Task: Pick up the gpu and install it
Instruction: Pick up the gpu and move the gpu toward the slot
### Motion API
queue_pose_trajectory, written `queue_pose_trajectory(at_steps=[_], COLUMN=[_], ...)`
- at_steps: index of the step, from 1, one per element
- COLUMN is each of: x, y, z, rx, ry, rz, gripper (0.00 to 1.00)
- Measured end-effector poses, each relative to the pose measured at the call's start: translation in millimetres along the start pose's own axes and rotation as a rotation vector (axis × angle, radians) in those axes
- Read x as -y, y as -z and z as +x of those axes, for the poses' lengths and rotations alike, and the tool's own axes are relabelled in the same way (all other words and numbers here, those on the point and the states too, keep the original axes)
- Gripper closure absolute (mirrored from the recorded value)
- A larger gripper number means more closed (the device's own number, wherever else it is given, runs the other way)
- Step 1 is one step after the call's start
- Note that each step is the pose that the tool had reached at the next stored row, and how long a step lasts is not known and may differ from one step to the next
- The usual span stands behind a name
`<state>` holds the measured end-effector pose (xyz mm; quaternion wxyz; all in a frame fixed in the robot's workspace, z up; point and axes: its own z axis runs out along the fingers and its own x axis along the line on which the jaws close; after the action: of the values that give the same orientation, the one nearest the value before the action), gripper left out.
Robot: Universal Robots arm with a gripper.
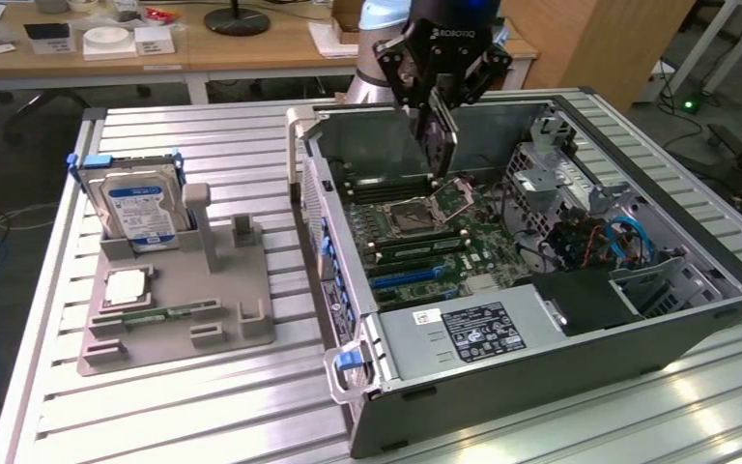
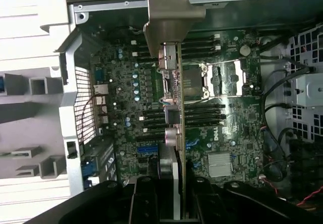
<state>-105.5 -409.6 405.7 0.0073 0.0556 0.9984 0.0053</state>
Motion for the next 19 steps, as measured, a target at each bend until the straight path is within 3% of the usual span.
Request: queue_pose_trajectory(at_steps=[9, 14, 19], x=[-2.7, -3.6, -5.7], y=[-0.9, -1.3, -1.7], z=[-24.0, -32.5, -50.8], rx=[0.0000, -0.0003, -0.0004], ry=[0.002, 0.033, 0.036], rz=[-0.0001, -0.0004, -0.0010], gripper=[0.71, 0.71, 0.71])
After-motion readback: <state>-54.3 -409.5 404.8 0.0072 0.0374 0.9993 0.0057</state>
